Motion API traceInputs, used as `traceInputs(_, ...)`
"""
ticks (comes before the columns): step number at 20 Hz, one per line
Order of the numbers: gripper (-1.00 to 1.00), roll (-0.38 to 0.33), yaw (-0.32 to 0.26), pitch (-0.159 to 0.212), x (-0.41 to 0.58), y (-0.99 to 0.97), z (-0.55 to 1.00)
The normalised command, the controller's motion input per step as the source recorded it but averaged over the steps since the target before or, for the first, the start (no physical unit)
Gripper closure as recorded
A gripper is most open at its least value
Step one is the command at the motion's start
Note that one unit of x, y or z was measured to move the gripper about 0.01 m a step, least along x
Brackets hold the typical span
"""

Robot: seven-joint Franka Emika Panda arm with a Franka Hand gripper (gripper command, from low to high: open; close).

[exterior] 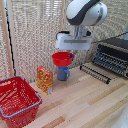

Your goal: Please locate the crimson dish within your space. Move your hand towards it gently. Tenderly hold the bowl carefully using your fingers and raise it. With caution, shift it towards the basket. Kindly let loose of the dish to drop it in the basket.

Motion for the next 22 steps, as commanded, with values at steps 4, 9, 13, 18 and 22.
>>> traceInputs(4, 1.00, 0.000, -0.001, 0.071, 0.381, 0.91, 0.31)
traceInputs(9, 1.00, 0.000, 0.000, 0.109, 0.337, 0.91, 0.39)
traceInputs(13, 1.00, 0.000, 0.000, 0.124, 0.342, 0.90, 0.35)
traceInputs(18, 1.00, -0.043, 0.000, 0.145, 0.340, 0.83, 0.12)
traceInputs(22, 1.00, -0.080, 0.000, 0.154, 0.366, 0.79, -0.04)
